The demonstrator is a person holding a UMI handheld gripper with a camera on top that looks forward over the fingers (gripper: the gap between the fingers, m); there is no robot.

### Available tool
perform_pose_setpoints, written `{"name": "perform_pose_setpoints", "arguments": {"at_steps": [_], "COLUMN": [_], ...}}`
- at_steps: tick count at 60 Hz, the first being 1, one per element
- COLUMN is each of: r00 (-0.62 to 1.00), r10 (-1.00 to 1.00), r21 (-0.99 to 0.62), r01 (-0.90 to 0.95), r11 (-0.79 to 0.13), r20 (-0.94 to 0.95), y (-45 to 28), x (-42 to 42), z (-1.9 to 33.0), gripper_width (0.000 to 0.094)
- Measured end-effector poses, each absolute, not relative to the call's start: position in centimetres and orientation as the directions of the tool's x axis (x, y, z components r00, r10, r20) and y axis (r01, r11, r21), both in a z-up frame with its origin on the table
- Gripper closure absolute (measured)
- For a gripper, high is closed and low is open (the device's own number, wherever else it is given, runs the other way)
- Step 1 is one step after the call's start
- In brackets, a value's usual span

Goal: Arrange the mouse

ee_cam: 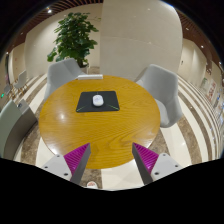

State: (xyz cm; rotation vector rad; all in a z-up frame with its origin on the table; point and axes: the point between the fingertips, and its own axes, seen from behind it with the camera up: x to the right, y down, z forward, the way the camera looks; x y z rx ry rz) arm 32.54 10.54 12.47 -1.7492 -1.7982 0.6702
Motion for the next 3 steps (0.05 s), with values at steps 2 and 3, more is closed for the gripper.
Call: {"name": "perform_pose_setpoints", "arguments": {"at_steps": [2, 3], "r00": [-0.017, -0.018], "r10": [0.999, 0.999], "r21": [-0.682, -0.682], "r01": [0.730, 0.731], "r11": [0.036, 0.036], "r20": [0.034, 0.034], "y": [10.54, 10.55], "x": [32.81, 32.93], "z": [12.54, 12.56], "gripper_width": [0.0069, 0.0066]}}
